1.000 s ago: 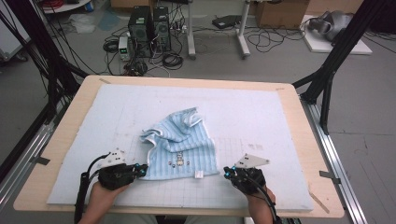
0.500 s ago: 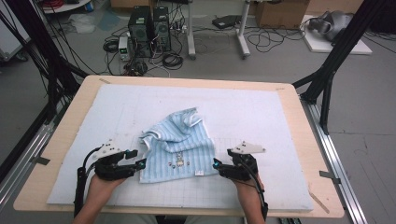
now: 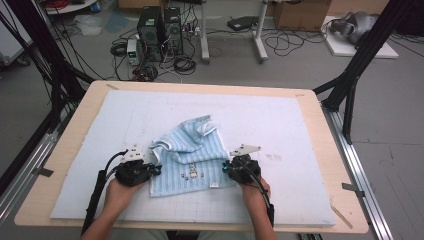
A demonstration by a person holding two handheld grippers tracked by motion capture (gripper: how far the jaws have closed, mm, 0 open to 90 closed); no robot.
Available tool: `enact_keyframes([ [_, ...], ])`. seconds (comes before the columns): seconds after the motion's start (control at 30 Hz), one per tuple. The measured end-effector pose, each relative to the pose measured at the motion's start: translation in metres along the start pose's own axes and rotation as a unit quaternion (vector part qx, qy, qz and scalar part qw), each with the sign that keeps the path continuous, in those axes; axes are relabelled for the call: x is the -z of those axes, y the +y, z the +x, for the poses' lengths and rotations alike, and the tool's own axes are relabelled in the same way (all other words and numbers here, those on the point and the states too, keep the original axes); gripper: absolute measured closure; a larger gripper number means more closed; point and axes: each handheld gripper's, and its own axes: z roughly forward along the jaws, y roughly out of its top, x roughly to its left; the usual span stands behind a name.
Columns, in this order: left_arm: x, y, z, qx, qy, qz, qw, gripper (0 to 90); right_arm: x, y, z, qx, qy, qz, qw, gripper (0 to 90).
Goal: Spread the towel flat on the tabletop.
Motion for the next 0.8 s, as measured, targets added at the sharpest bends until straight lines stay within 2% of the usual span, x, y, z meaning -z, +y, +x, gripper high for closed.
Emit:
enact_keyframes([
  [0.17, 0.009, -0.008, -0.012, -0.013, -0.023, 0.008, 0.9996, 87.0, 0.015, -0.012, 0.009, 0.014, 0.013, 0.003, 0.9998, 85.5],
  [0.37, 0.018, -0.015, -0.023, -0.024, -0.041, 0.015, 0.9988, 86.9, 0.034, -0.028, 0.018, 0.022, 0.019, -0.01, 0.9995, 85.2],
  [0.47, 0.021, -0.02, -0.028, -0.024, -0.048, 0.016, 0.9984, 86.9, 0.04, -0.034, 0.022, 0.021, 0.022, -0.013, 0.9995, 85.2],
  [0.6, 0.027, -0.028, -0.032, -0.012, -0.061, 0.008, 0.998, 86.8, 0.048, -0.043, 0.028, 0.019, 0.03, -0.015, 0.9993, 85.0],
  [0.7, 0.029, -0.032, -0.033, -0.013, -0.069, 0.003, 0.9976, 86.3, 0.053, -0.05, 0.033, 0.018, 0.034, -0.015, 0.9992, 84.9],
  [0.73, 0.029, -0.032, -0.033, -0.014, -0.07, 0.001, 0.9974, 85.3, 0.054, -0.052, 0.034, 0.017, 0.036, -0.016, 0.9991, 84.8],
  [0.77, 0.029, -0.032, -0.033, -0.013, -0.068, -0.004, 0.9976, 80.6, 0.055, -0.053, 0.035, 0.016, 0.038, -0.016, 0.999, 84.2],
  [0.8, 0.029, -0.032, -0.032, -0.013, -0.063, -0.009, 0.9979, 71.6, 0.056, -0.053, 0.035, 0.016, 0.04, -0.018, 0.9989, 82.4],
])
